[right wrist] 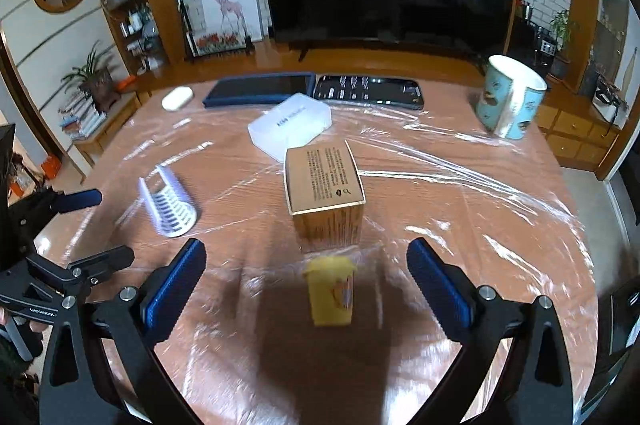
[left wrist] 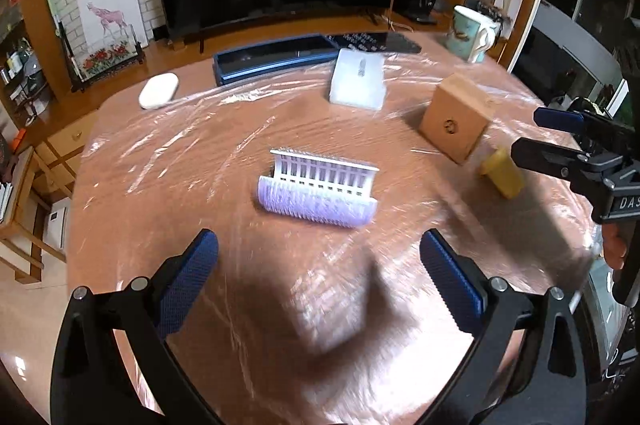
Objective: Collect trash
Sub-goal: 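Grasp the purple hair roller with the left tool while the right tool grasps the small tan box, then carry the roller with the left tool while the right tool carries the tan box over the bin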
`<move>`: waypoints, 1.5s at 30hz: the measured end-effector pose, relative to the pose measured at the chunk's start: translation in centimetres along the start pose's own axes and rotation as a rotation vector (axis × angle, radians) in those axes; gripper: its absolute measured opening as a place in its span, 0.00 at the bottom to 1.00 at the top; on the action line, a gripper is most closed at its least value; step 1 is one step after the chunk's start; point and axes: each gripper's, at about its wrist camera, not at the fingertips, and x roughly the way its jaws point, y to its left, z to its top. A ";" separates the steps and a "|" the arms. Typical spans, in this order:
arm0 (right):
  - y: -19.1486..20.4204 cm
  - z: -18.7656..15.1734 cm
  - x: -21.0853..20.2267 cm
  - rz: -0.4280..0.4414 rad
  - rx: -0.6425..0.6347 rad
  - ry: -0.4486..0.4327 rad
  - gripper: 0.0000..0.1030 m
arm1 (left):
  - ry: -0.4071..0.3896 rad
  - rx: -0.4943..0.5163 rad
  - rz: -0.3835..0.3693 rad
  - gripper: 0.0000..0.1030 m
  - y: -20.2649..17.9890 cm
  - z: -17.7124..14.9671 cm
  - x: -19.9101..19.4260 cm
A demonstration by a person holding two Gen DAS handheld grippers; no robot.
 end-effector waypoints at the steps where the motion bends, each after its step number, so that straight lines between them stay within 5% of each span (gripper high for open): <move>1: -0.1 0.2 0.6 0.004 -0.001 0.009 0.96 | 0.009 -0.004 0.002 0.98 0.3 0.2 0.6; 16: -1.6 2.7 6.5 0.086 -0.020 0.106 0.96 | 0.064 -0.049 -0.032 0.98 0.9 2.7 5.2; 19: -1.6 2.9 6.8 0.100 -0.027 0.108 0.94 | 0.066 -0.048 -0.031 0.92 0.9 2.8 5.4; 25: -1.4 3.1 7.1 0.119 -0.043 0.115 0.77 | 0.066 -0.025 -0.011 0.75 0.3 3.0 5.6; 32: -1.7 3.3 7.0 0.145 -0.022 0.107 0.50 | 0.061 -0.023 -0.019 0.74 -0.1 3.0 5.4; 45: -3.1 3.7 5.2 0.202 0.072 0.076 0.46 | 0.035 -0.071 -0.016 0.74 -0.5 3.1 4.2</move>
